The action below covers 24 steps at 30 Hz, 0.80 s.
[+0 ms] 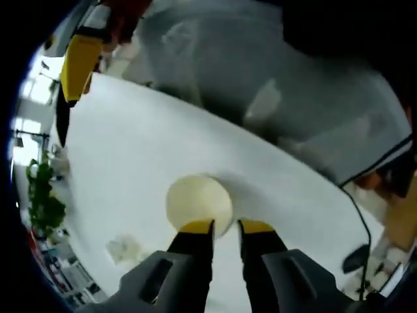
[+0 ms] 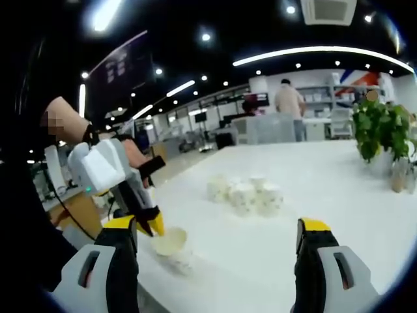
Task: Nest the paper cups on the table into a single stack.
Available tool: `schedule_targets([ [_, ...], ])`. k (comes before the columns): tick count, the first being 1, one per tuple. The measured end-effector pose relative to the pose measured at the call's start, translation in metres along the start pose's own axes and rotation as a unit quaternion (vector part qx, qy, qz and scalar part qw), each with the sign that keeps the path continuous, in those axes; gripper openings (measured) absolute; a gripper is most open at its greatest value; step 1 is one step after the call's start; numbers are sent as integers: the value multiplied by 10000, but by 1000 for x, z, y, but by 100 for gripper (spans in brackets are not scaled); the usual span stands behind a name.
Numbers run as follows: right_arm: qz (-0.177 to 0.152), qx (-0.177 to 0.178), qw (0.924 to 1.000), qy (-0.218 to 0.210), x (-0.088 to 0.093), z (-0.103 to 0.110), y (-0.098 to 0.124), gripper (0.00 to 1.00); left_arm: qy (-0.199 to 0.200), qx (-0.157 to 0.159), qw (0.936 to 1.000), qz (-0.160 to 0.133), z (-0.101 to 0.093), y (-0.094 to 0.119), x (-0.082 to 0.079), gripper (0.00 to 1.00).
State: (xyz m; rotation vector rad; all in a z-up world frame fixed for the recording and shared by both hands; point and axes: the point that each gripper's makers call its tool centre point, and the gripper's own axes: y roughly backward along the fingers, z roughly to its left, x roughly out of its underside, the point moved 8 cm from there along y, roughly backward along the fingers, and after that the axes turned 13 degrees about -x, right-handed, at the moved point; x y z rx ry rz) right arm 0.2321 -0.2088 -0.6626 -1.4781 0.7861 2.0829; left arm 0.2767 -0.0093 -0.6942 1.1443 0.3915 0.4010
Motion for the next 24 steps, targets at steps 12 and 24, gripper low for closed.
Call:
schedule_targets([
  [12,20,-36,10000,6,-3,0,-5,100,285,-103,9995,-3,-3,11,7,15],
  [24,112,-79,9999,1,-7,-2,-4,100,1406,-538,9884,-207,-2,23,9,22],
])
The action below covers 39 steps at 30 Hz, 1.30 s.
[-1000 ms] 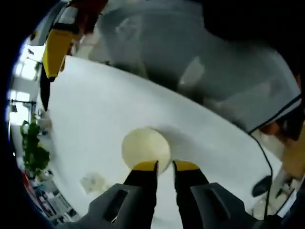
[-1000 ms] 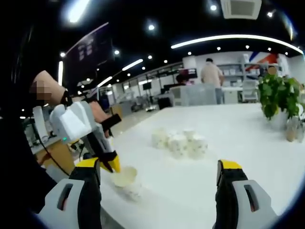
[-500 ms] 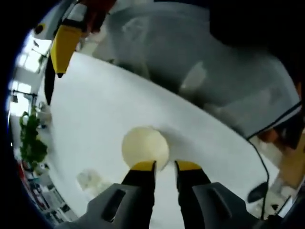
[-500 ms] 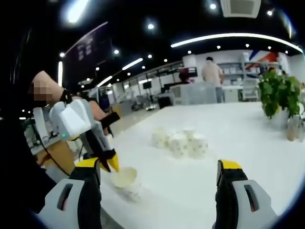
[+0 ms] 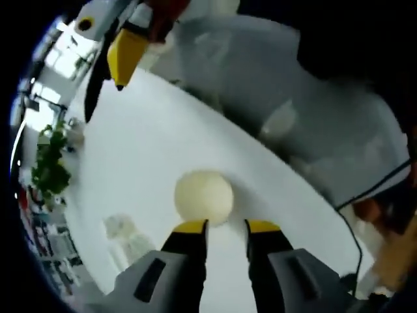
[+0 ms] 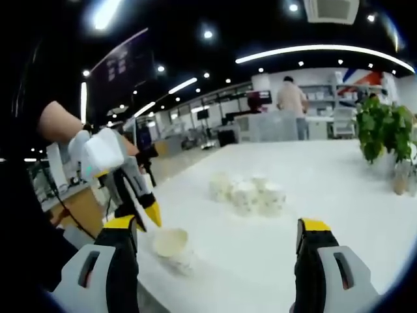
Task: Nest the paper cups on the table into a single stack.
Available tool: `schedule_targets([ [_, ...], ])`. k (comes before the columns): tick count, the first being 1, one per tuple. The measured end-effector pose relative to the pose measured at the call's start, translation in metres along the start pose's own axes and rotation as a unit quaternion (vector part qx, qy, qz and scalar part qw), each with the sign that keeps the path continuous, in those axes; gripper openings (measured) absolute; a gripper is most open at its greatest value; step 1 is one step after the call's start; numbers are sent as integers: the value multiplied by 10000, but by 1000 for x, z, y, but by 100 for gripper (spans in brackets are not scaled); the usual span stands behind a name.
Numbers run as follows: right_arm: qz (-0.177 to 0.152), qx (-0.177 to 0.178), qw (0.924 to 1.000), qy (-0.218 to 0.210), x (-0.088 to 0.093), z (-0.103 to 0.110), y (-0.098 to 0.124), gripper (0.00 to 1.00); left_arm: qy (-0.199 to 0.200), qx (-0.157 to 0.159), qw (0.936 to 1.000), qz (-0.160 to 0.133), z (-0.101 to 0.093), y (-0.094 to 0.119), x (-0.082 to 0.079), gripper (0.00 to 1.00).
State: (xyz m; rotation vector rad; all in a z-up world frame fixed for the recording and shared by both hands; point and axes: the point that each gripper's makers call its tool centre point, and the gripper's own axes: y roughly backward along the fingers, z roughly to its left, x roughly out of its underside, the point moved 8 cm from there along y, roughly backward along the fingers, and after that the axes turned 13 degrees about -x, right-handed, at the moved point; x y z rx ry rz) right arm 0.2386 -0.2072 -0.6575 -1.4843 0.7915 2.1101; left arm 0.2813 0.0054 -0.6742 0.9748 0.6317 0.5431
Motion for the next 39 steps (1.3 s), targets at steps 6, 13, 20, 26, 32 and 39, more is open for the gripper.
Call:
schedule_targets([
  [6,32,-33,10000,39,-7,-4,0,100,866,-249,9957,-193,-3,6,3,23],
  [13,44,-52,10000,7,-11,-4,-1,100,2007,-633,9759,-583,-3,15,5,24],
  [20,54,-62,10000,3,-17,-1,-6,100,3071,-1078,9408,-950,-2,24,12,26],
  [26,60,-53,10000,39,-20,3,-8,100,3851,-1556,9007,-1277,-5,37,21,28],
  [32,65,-12,10000,12,-20,7,-9,100,4373,-2070,8649,-1336,-9,49,34,32],
  [39,126,27,9999,-9,-18,9,-9,100,4917,-2415,8234,-1480,-17,58,45,37],
])
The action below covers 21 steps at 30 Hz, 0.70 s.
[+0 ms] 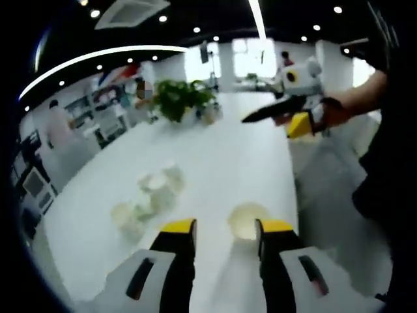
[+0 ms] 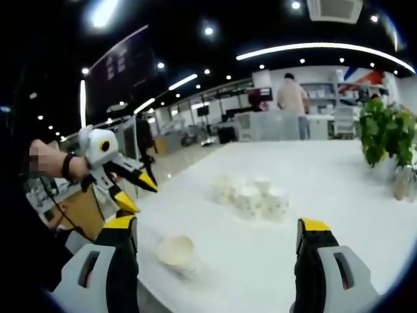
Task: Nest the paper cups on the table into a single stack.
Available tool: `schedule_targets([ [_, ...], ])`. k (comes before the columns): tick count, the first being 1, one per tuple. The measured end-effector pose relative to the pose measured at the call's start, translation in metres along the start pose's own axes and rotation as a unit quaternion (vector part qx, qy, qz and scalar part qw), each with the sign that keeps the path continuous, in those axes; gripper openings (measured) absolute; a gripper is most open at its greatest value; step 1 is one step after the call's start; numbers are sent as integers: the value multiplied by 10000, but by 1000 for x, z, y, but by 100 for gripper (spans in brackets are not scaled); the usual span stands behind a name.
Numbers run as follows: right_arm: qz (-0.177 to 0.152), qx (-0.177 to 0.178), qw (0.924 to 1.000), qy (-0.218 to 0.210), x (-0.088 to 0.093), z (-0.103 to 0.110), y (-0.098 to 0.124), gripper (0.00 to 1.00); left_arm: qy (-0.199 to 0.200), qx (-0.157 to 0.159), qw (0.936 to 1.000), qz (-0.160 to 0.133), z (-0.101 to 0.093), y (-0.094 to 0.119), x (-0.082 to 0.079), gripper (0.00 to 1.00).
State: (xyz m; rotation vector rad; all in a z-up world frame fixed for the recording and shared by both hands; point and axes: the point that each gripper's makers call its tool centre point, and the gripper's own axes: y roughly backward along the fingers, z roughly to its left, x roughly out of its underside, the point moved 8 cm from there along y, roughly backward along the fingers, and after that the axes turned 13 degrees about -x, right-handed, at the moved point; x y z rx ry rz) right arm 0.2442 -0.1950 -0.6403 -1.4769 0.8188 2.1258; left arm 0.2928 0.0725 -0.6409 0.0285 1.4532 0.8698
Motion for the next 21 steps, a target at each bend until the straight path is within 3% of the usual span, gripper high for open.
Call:
schedule_targets([
  [2,29,9,10000,4,0,0,-1,100,-8,-109,9999,19,2,2,3,43],
  [4,68,40,10000,25,-2,-1,-1,100,236,-329,9992,-74,6,5,4,48],
  [11,77,109,9999,41,-3,-4,0,100,719,-603,9955,-153,12,14,13,56],
  [16,60,196,9998,19,-2,-7,2,100,1284,-833,9876,-359,12,20,16,66],
  [21,182,266,9994,127,1,-8,4,100,1482,-1047,9830,-291,13,23,25,82],
])
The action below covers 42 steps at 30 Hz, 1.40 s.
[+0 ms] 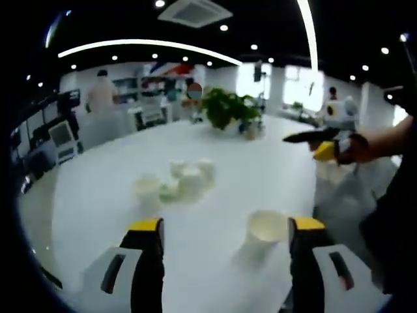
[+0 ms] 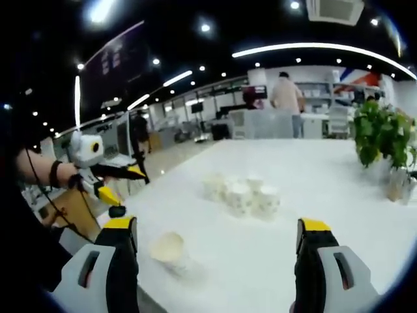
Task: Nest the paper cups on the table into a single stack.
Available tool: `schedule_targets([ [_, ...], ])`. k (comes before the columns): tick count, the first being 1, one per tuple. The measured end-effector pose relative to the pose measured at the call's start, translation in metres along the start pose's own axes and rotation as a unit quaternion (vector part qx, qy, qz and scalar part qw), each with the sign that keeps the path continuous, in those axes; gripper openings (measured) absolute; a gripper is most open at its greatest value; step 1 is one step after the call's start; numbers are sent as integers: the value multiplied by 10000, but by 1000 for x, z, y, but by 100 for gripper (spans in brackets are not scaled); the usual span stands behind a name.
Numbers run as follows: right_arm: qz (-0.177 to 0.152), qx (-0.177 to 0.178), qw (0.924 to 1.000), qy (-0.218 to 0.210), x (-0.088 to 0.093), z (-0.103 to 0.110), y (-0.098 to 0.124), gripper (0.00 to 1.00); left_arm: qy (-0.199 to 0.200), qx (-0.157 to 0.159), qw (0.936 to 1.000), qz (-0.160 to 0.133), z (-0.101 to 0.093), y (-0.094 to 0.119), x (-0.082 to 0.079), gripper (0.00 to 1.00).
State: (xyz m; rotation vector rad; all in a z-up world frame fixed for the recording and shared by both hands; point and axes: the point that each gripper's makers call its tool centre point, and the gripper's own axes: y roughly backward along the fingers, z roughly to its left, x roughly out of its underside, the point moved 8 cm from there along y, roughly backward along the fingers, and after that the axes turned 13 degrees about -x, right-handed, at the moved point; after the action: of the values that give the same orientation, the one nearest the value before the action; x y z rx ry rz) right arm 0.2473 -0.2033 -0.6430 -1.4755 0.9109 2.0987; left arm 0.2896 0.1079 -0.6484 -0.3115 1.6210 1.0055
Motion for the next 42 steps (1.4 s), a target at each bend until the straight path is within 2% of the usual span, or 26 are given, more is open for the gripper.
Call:
schedule_targets([
  [3,65,26,9999,99,2,-1,0,100,247,-140,9996,6,2,4,2,94],
  [6,89,26,9999,106,3,-1,-1,100,196,-278,9994,-32,5,8,4,100],
  [19,118,8,9999,104,8,-6,-3,100,347,-485,9982,48,17,11,7,100],
  [23,128,0,9999,86,12,-9,-3,100,49,-529,9985,153,19,8,7,100],
  [27,76,38,9999,127,14,-13,-5,100,78,-670,9976,157,32,-3,3,100],
  [32,63,38,9999,-98,20,-18,-7,100,202,-776,9967,115,50,-27,-10,100],
  [36,72,11,9999,-148,22,-19,-9,100,-14,-934,9954,215,68,-49,-14,100],
  [42,81,41,9996,-260,24,-25,-9,100,-223,-911,9949,382,86,-79,-15,99],
])
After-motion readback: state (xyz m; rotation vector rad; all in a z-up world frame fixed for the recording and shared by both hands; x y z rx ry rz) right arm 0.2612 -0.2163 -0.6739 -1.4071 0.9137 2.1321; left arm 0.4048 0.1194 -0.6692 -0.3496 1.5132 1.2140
